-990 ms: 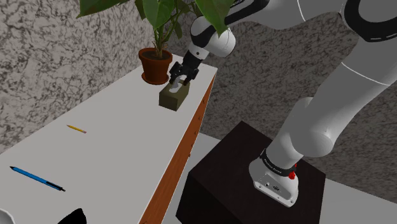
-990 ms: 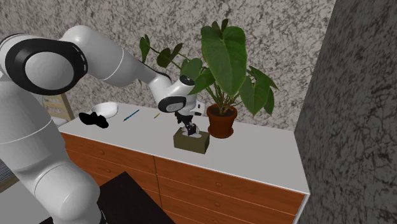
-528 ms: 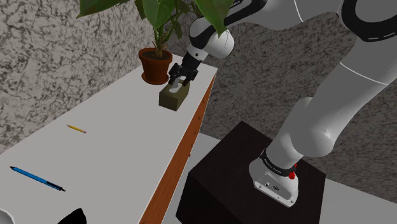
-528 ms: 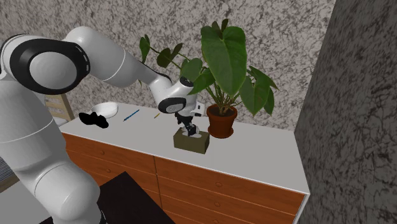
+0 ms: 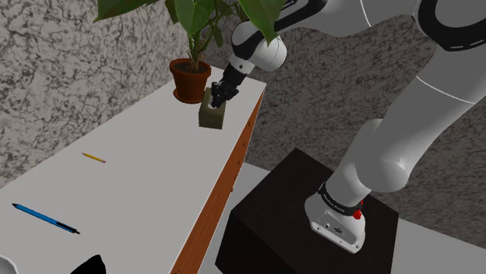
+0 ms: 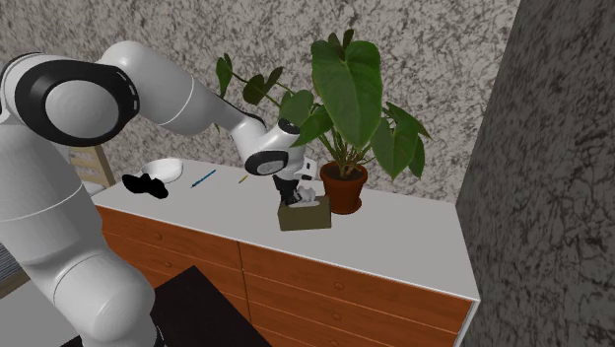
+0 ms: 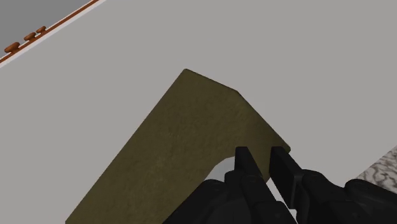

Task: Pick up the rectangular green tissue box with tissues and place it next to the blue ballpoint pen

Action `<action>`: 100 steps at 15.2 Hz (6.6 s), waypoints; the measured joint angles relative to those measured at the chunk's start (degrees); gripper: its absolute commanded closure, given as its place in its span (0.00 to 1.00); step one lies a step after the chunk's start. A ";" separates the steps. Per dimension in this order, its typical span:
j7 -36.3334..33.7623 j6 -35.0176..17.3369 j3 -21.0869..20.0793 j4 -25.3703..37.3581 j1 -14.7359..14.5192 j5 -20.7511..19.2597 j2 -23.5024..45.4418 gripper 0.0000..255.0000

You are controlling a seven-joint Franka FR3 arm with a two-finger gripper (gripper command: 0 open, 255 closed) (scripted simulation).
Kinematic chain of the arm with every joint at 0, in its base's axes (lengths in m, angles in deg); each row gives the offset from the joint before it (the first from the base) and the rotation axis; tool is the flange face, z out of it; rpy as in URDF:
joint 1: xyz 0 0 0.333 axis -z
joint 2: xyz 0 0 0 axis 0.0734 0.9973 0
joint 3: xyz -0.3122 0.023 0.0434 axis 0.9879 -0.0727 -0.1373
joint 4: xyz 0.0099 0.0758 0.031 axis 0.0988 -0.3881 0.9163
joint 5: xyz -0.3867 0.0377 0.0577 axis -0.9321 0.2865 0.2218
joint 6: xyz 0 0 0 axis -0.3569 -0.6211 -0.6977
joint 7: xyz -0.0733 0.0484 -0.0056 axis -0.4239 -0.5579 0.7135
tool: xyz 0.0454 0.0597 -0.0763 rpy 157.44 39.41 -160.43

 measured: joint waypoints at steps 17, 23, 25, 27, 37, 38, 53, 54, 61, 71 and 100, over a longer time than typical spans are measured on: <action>-6.72 8.45 -0.10 3.70 1.05 -6.29 -5.79 1.00; -9.25 12.54 -0.31 6.28 1.42 -8.31 -7.80 1.00; -9.93 13.99 -0.31 7.61 1.53 -8.81 -8.01 1.00; -10.70 15.40 -0.38 8.51 1.64 -9.37 -8.66 1.00; -13.70 22.39 -0.47 14.38 2.04 -11.34 -10.21 1.00; -14.06 23.11 -0.52 15.06 2.05 -11.51 -10.31 1.00; -23.34 27.55 -5.21 20.35 -0.24 -13.19 -11.94 1.00; -24.61 26.76 -6.16 19.79 -0.72 -13.25 -12.14 1.00; -34.47 23.50 -12.81 21.13 -4.09 -14.27 -10.35 1.00; -50.54 19.68 -22.57 28.50 -9.14 -19.09 -2.76 1.00; -48.77 -1.50 -24.21 13.16 -10.49 -17.75 3.09 1.00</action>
